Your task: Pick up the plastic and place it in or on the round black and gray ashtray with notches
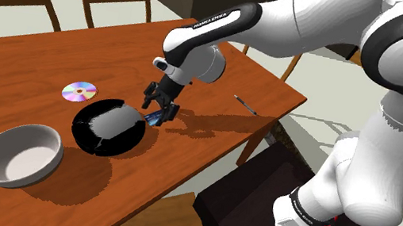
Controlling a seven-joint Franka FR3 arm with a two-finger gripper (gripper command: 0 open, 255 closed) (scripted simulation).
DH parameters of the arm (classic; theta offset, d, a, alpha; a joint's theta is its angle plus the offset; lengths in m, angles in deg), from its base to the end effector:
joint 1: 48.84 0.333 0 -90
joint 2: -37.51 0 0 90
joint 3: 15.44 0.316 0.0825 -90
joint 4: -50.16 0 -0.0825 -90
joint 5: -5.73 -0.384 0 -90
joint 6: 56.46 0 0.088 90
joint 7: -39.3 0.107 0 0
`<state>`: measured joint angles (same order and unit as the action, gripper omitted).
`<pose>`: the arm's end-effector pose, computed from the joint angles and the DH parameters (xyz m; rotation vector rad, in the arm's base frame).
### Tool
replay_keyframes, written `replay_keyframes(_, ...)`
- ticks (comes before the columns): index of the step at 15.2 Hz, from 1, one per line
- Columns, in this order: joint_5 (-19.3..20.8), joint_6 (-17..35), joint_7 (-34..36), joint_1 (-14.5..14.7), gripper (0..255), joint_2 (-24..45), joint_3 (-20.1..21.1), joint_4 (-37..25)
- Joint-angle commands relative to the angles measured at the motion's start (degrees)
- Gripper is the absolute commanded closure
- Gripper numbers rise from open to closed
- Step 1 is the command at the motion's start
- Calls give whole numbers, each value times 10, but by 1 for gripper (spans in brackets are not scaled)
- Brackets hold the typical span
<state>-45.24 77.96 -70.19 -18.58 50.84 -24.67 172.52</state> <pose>0.5274 0.2165 0.3005 -1.8221 -1.9445 -0.5509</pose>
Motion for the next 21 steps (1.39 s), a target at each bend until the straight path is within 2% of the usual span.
replay_keyframes(1,-4,3,-3,1,0,4,1,0)
replay_keyframes(7,-4,3,-2,1,0,4,1,0)
replay_keyframes(8,-4,3,-2,1,255,4,1,0)
replay_keyframes(17,-4,3,-3,1,255,4,1,0)
replay_keyframes(21,17,-12,22,3,255,-18,-3,-3)
